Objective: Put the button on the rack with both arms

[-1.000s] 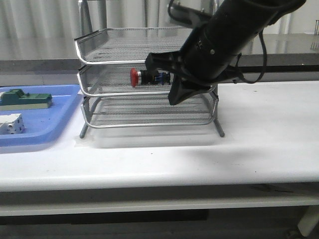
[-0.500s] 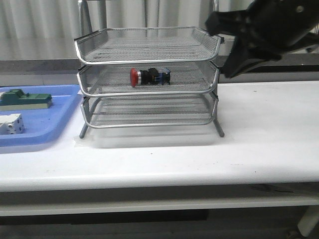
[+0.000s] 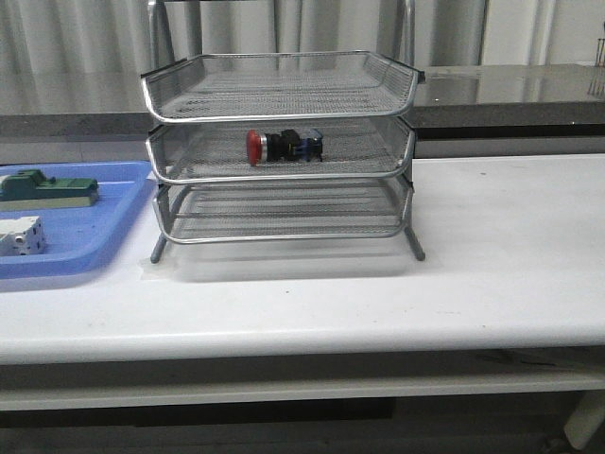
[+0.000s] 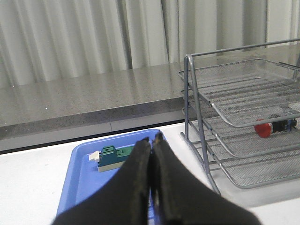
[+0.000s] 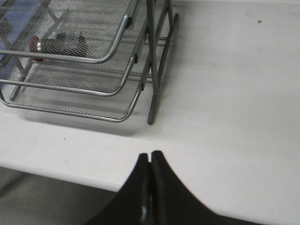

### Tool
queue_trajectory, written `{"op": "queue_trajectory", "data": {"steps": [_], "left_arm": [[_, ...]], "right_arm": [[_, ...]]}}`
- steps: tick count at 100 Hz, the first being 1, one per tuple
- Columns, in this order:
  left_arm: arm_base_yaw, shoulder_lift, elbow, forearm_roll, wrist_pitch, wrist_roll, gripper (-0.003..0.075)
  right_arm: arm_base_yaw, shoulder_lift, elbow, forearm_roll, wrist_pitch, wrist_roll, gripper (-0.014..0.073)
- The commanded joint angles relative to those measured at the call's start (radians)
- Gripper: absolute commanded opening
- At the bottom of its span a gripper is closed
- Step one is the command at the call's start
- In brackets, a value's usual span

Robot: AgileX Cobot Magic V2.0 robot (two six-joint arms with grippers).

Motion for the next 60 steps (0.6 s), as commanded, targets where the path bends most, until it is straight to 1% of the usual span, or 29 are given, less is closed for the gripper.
{"op": "queue_trajectory", "data": {"steps": [1,37,60], "left_arm": [[0.001,0.011,-0.028,-0.014,-0.082,-0.012,-0.0021],[0.001,0.011,-0.028,-0.014,-0.082,-0.012,-0.0021],[0.001,0.011,-0.028,-0.014,-0.082,-0.012,-0.0021]], "right_arm": [[-0.025,-0.088,-0.002,-0.011,-0.035,-0.009,-0.0057],[-0.133,-0.371,0.083,-0.055,0.073,-0.009,-0.0057],[-0.144,-0.455,0.088,-0.065,0.104,-0.009,-0.0057]]}}
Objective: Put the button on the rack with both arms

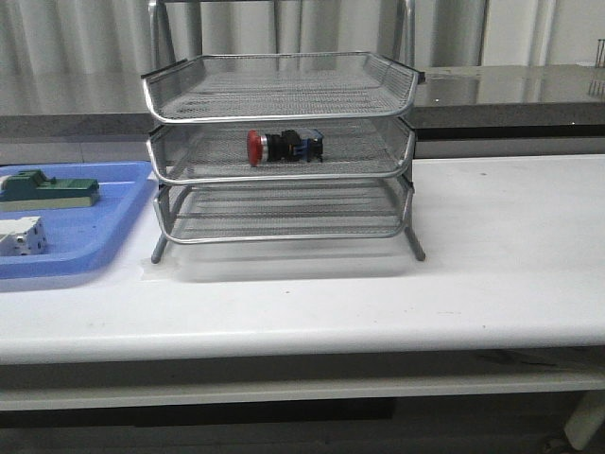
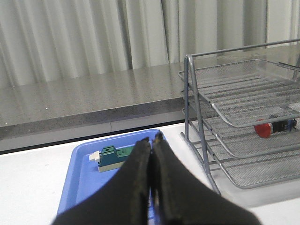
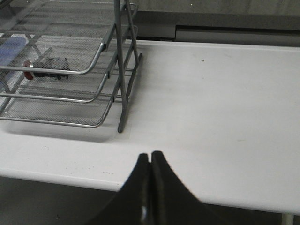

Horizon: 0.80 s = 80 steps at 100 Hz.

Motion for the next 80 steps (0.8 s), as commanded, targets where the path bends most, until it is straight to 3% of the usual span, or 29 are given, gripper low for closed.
{"op": "queue_trajectory", "data": {"steps": [1,80], "left_arm": [[0.001,0.011,-0.028,-0.014,-0.082,-0.012,-0.0021],[0.001,0.011,-0.028,-0.014,-0.082,-0.012,-0.0021]], "right_arm": [[-0.004,-0.014,-0.024,-0.003,-0.047,-0.009,-0.0057],[-0.004,-0.022,-0.003,-0.002,-0.056,-0.009,-0.0057]]}}
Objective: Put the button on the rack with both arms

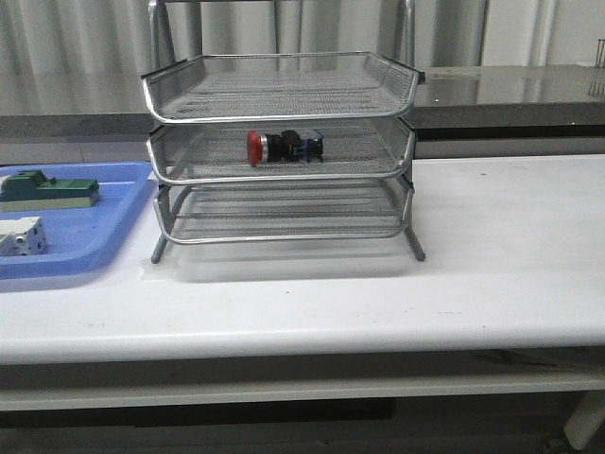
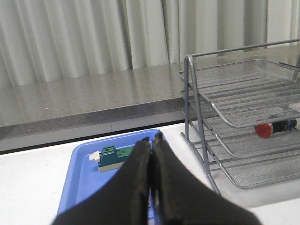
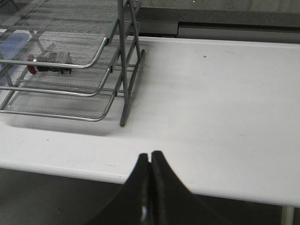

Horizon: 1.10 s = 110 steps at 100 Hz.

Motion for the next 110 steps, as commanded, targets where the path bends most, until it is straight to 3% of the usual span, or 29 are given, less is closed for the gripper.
{"op": "queue_trajectory", "data": {"steps": [1,22,51,82,110], "left_arm": [[0.001,0.011,-0.028,-0.014,-0.080,-0.012,-0.0021],[0.001,0.011,-0.028,-0.014,-0.080,-0.012,-0.0021],[0.001,0.011,-0.028,-0.014,-0.080,-0.012,-0.0021],[0.001,0.011,-0.028,-0.014,-0.080,-0.012,-0.0021],[0.001,0.011,-0.028,-0.014,-0.080,-0.012,-0.0021]], "right_arm": [[-0.004,-0.007,-0.010,-0.002,-0.090,-0.009,-0.0057],[-0.004,-0.089,0.095,-0.033,-0.169,0.043,-0.0057],[-0.003,-0.245,0.299,-0.232,-0.305,0.326,-0.0057],[-0.002,-0.452,0.507,-0.238,-0.474,0.331,-0.0057],[0.008,-0.554,0.609,-0.238,-0.501,0.337,-0.0057]]}}
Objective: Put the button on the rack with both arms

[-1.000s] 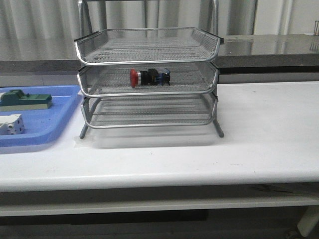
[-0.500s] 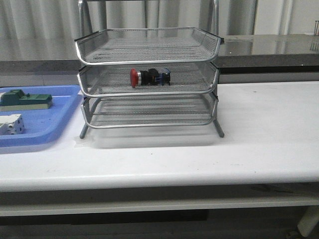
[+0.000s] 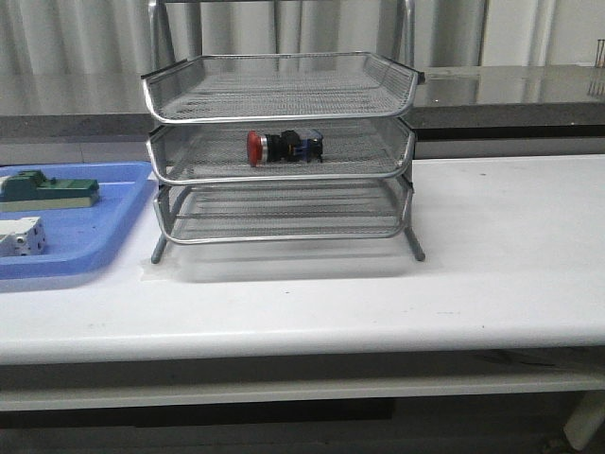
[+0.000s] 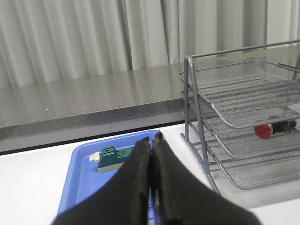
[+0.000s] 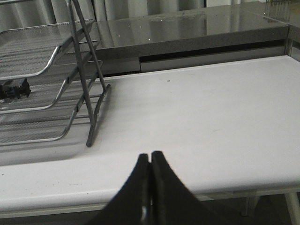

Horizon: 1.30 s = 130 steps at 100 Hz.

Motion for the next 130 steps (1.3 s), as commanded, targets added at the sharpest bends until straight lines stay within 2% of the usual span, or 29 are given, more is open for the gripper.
{"op": "queue_trajectory", "data": {"steps": [1,25,130], "left_arm": [[0.001,0.011,-0.028,-0.014,-0.080,-0.012,-0.0021],[0.001,0.011,-0.028,-0.014,-0.080,-0.012,-0.0021],[0.001,0.011,-0.028,-0.014,-0.080,-0.012,-0.0021]], "right_arm": [[0.009,-0.020,-0.008,-0.013,-0.097,0.003,-0.0057],[0.069,-0.020,0.024,-0.026,-0.122,0.003,-0.0057],[0.071,-0.020,0.024,-0.026,-0.122,0.003,-0.0057]]}}
